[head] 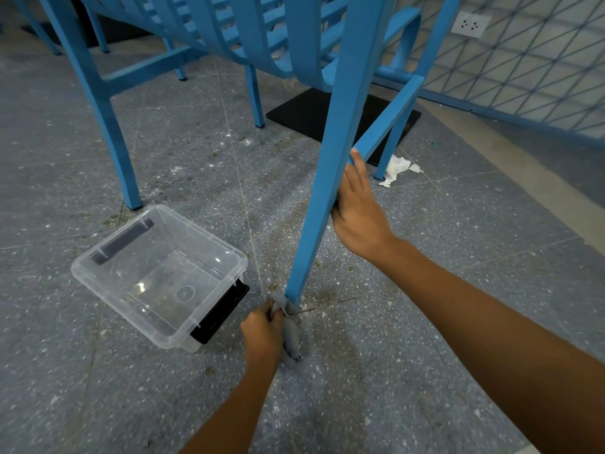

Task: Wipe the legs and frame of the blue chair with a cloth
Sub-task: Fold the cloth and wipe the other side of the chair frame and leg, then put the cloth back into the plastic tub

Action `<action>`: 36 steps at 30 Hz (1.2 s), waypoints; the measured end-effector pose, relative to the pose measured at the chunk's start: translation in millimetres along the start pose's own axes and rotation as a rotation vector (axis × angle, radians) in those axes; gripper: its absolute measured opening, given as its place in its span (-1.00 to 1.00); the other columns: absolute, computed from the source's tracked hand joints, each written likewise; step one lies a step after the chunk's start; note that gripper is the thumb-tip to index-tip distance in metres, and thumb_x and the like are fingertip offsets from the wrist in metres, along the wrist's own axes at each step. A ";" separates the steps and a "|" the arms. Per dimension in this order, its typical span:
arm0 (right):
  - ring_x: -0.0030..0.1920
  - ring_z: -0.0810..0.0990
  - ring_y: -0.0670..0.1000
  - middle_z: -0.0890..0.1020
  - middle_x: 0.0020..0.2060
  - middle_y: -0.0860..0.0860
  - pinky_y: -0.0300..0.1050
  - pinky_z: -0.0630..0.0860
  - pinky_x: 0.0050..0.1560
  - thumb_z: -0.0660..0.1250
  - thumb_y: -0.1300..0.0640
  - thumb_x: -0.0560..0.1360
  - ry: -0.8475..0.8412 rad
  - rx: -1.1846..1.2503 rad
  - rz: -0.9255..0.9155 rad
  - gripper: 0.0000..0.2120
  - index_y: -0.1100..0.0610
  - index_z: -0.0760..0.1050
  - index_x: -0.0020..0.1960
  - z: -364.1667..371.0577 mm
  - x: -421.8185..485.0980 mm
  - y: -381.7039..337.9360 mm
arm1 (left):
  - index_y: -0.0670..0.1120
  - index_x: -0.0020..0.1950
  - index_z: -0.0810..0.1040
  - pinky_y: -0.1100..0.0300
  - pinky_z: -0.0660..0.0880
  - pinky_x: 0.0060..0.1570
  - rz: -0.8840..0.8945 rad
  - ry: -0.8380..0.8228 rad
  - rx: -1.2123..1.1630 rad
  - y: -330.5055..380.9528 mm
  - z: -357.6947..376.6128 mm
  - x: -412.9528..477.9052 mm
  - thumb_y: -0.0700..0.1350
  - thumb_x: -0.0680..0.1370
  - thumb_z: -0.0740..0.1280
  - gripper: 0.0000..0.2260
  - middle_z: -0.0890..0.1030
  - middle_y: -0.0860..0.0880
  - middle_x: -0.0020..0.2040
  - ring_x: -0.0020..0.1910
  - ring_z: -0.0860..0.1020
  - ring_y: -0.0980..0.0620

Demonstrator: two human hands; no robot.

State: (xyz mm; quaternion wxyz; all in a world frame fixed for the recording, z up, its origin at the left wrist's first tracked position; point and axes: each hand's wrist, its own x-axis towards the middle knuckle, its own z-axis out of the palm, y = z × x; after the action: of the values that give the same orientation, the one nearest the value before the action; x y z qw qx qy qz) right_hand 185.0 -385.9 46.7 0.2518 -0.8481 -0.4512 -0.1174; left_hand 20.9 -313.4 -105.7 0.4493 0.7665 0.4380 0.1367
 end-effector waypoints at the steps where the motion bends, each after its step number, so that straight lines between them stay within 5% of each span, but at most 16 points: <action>1: 0.52 -0.17 0.11 0.19 0.46 0.06 -0.21 0.14 0.23 0.18 0.22 0.56 0.000 0.001 -0.002 -0.46 0.15 0.05 0.48 -0.4 0.1 -0.1 | -0.26 -0.07 0.61 0.23 0.35 -0.33 0.002 -0.006 -0.003 1.6 0.0 0.2 -0.18 0.58 0.25 -0.81 0.55 -0.13 -0.31 -0.35 0.46 0.03; 5: 0.52 -0.17 0.11 0.19 0.46 0.07 -0.20 0.13 0.27 0.18 0.23 0.56 0.001 0.009 -0.001 -0.44 0.16 0.04 0.49 -1.0 -0.3 -1.3 | -0.31 -0.05 0.60 0.44 0.26 -0.52 -0.025 -0.061 -0.008 5.9 6.2 2.5 -0.26 0.56 0.24 -0.83 0.54 -0.12 -0.35 -0.45 0.36 0.15; 11: 0.52 -0.15 0.13 0.21 0.44 0.10 -0.09 0.05 0.38 0.20 0.25 0.54 0.014 0.014 -0.002 -0.44 0.17 0.06 0.48 1.4 -0.5 -0.7 | -0.39 -0.03 0.58 0.39 0.28 -0.59 -0.049 -0.117 0.064 3.5 8.4 10.9 -0.34 0.54 0.23 -0.84 0.37 0.04 -0.47 -0.49 0.27 0.21; 13: 0.52 -0.15 0.13 0.21 0.44 0.10 -0.12 0.09 0.36 0.21 0.25 0.54 0.027 0.018 0.000 -0.44 0.16 0.07 0.48 2.7 -0.1 -0.5 | -0.41 -0.04 0.56 0.31 0.38 -0.52 -0.064 -0.140 0.085 3.3 6.1 12.3 -0.34 0.54 0.23 -0.84 0.50 -0.09 -0.42 -0.49 0.28 0.19; 15: 0.51 -0.15 0.11 0.22 0.44 0.10 -0.16 0.15 0.32 0.22 0.23 0.54 0.042 0.026 0.002 -0.44 0.16 0.08 0.47 4.3 0.1 -0.3 | -0.36 -0.01 0.57 0.29 0.41 -0.36 -0.077 -0.187 0.095 5.7 3.5 13.6 -0.30 0.55 0.23 -0.84 0.63 -0.27 -0.15 -0.39 0.39 0.13; 19: 0.50 -0.12 0.08 0.21 0.45 0.13 -0.19 0.25 0.26 0.23 0.20 0.54 0.099 0.035 0.024 -0.45 0.18 0.11 0.46 8.3 -1.4 -1.8 | -0.20 0.19 0.47 0.44 0.41 -0.27 -0.035 -0.316 0.141 14.3 -8.2 14.0 -0.19 0.56 0.25 -0.78 0.61 -0.18 0.10 -0.11 0.52 0.02; 24: 0.51 -0.08 0.08 0.21 0.44 0.13 -0.18 0.21 0.31 0.20 0.20 0.54 0.148 0.054 0.058 -0.51 0.18 0.16 0.43 12.4 -5.1 -4.1 | -0.15 0.32 0.41 0.26 0.43 0.04 0.141 -0.402 0.181 32.5 -40.7 23.1 -0.11 0.50 0.37 -0.59 0.59 -0.16 0.18 0.15 0.55 -0.07; 28: 0.45 0.15 0.17 0.25 0.38 0.20 -0.05 0.13 0.46 0.20 0.38 0.48 0.330 0.131 0.301 -0.53 0.25 0.22 0.36 26.3 -28.7 -29.1 | -0.19 0.16 0.49 0.27 0.30 -0.19 0.247 -0.296 0.124 50.0 -83.7 37.6 -0.12 0.48 0.38 -0.71 0.61 -0.19 0.03 -0.01 0.54 -0.06; 32: 0.13 0.38 0.17 0.38 0.07 0.21 -0.14 0.40 0.22 0.20 0.44 0.44 0.464 0.445 0.622 -0.73 0.24 0.32 0.11 52.1 -71.6 -93.4 | -0.11 -0.06 0.47 0.32 0.23 -0.36 0.267 -0.250 -0.018 52.4 -130.5 54.9 -0.10 0.49 0.37 -0.87 0.50 -0.05 -0.21 -0.19 0.44 0.02; 34: -0.05 0.43 0.12 0.40 -0.08 0.15 -0.28 0.42 -0.07 0.19 0.41 0.48 0.320 0.641 0.673 -0.76 0.08 0.30 -0.08 64.6 -84.5 -127.9 | -0.07 -0.08 0.45 0.36 0.29 -0.39 0.273 -0.250 -0.060 52.7 -149.7 64.0 -0.07 0.50 0.36 -0.88 0.49 -0.01 -0.23 -0.21 0.45 0.03; 36: -0.12 0.45 0.07 0.42 -0.13 0.10 -0.28 0.40 -0.15 0.22 0.31 0.52 0.103 0.760 0.694 -0.79 0.04 0.28 -0.12 75.6 -81.4 -157.1 | -0.10 -0.05 0.49 0.35 0.39 -0.28 0.281 -0.248 -0.074 53.5 -166.0 73.7 -0.04 0.51 0.34 -0.86 0.55 -0.08 -0.19 -0.19 0.50 -0.01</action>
State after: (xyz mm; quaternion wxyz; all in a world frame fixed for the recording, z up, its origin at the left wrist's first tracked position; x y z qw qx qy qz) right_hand 7.3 -329.9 -1.6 0.5881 -0.7896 -0.1411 0.1036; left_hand -7.2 -171.8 16.8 0.5043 0.8141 0.2625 0.1185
